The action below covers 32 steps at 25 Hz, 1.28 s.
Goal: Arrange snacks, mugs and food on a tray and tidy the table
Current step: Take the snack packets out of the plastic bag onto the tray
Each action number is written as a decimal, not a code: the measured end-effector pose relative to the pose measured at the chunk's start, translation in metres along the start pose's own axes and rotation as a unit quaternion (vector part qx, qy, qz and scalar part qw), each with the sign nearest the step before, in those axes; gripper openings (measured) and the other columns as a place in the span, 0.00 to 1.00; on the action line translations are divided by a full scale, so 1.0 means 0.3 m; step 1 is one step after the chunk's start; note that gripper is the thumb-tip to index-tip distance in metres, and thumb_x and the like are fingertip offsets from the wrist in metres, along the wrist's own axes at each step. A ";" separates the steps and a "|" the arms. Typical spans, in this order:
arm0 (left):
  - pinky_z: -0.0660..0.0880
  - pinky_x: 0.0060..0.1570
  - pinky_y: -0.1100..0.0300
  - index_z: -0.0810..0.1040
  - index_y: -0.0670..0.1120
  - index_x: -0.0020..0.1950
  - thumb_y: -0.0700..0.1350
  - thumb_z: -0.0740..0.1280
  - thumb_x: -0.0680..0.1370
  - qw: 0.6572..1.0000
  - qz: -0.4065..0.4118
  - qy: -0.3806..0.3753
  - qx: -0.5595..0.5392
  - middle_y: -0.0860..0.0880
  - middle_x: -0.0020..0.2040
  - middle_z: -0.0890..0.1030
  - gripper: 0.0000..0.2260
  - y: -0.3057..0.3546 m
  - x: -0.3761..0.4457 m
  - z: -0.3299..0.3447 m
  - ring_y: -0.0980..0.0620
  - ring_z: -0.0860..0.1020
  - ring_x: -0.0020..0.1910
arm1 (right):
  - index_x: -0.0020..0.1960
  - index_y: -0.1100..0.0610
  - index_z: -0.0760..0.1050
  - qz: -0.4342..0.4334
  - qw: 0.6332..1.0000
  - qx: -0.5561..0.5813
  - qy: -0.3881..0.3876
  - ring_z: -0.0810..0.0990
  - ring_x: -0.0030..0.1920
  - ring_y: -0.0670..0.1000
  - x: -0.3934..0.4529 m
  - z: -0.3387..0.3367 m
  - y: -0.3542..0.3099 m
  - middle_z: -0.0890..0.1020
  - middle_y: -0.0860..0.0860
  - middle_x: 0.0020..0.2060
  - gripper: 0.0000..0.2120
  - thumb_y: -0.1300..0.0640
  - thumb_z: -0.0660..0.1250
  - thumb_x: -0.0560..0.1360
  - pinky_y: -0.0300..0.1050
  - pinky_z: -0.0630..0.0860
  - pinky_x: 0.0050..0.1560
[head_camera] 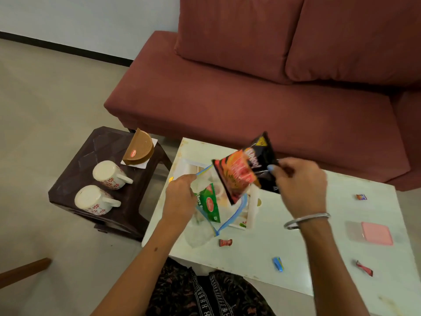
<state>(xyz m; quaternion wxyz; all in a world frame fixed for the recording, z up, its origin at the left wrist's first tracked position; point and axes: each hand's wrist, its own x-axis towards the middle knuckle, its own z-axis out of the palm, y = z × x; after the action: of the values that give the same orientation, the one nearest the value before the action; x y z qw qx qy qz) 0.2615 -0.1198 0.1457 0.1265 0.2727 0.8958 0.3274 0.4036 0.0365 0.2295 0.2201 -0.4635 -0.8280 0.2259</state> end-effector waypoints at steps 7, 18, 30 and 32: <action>0.79 0.46 0.47 0.78 0.38 0.57 0.30 0.62 0.73 0.999 -0.023 0.020 0.017 0.37 0.48 0.82 0.14 -0.032 0.016 -0.019 0.40 0.80 0.45 | 0.42 0.60 0.83 0.101 0.994 0.025 0.007 0.82 0.40 0.61 0.062 0.154 0.258 0.85 0.60 0.40 0.10 0.69 0.64 0.69 0.42 0.67 0.39; 0.79 0.52 0.50 0.78 0.40 0.59 0.32 0.60 0.75 0.999 -0.038 0.027 0.004 0.40 0.54 0.82 0.14 -0.067 0.004 -0.035 0.44 0.81 0.49 | 0.53 0.62 0.82 0.325 0.908 0.018 -0.263 0.80 0.53 0.62 -0.058 0.594 0.726 0.83 0.61 0.53 0.12 0.65 0.69 0.70 0.46 0.74 0.53; 0.74 0.60 0.52 0.77 0.40 0.60 0.30 0.62 0.73 0.999 0.025 -0.032 0.001 0.41 0.57 0.81 0.17 0.001 -0.033 -0.020 0.44 0.79 0.56 | 0.32 0.50 0.79 0.124 0.866 0.207 -0.438 0.77 0.32 0.48 -0.106 0.496 0.064 0.79 0.48 0.28 0.07 0.53 0.70 0.69 0.38 0.72 0.34; 0.72 0.62 0.54 0.77 0.40 0.60 0.31 0.64 0.73 0.999 0.036 -0.034 0.000 0.42 0.58 0.81 0.17 0.011 -0.047 -0.022 0.45 0.78 0.57 | 0.37 0.59 0.75 0.179 0.826 0.092 -0.527 0.71 0.34 0.52 -0.100 0.588 0.043 0.74 0.55 0.33 0.08 0.55 0.70 0.69 0.42 0.67 0.34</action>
<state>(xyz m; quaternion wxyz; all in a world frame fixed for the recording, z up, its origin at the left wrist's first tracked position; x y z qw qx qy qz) 0.2716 -0.1292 0.1536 0.1448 0.3163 0.8805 0.3219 0.3253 -0.0136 0.0761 -0.2524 -0.3911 -0.6960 0.5468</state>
